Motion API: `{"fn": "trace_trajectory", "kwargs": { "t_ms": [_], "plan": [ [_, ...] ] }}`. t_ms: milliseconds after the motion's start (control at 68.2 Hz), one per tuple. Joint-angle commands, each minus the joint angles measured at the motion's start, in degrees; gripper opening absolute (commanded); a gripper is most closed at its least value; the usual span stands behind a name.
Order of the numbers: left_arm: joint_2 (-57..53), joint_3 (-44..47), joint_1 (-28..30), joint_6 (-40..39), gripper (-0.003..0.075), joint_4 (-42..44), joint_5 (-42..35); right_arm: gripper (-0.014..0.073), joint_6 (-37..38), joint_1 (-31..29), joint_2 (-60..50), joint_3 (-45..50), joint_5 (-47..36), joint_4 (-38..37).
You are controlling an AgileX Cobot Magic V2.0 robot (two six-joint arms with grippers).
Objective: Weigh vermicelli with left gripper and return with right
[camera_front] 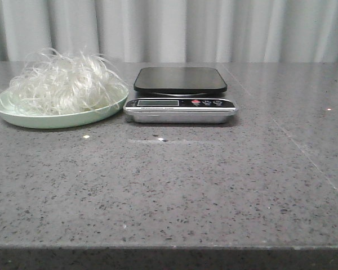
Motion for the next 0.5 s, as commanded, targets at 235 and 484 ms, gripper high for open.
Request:
{"fn": "trace_trajectory", "kwargs": {
  "t_ms": [235, 484],
  "plan": [
    [-1.3, 0.4, 0.2, -2.3, 0.0127, 1.3, -5.0, 0.0158, -0.6, -0.3, -0.4, -1.4, -4.7, -0.6],
    [-1.3, 0.5, 0.2, -7.6, 0.0127, 3.8, -5.0, 0.0158, -0.6, -0.3, -0.4, -1.4, -4.7, -0.6]
  ]
}}
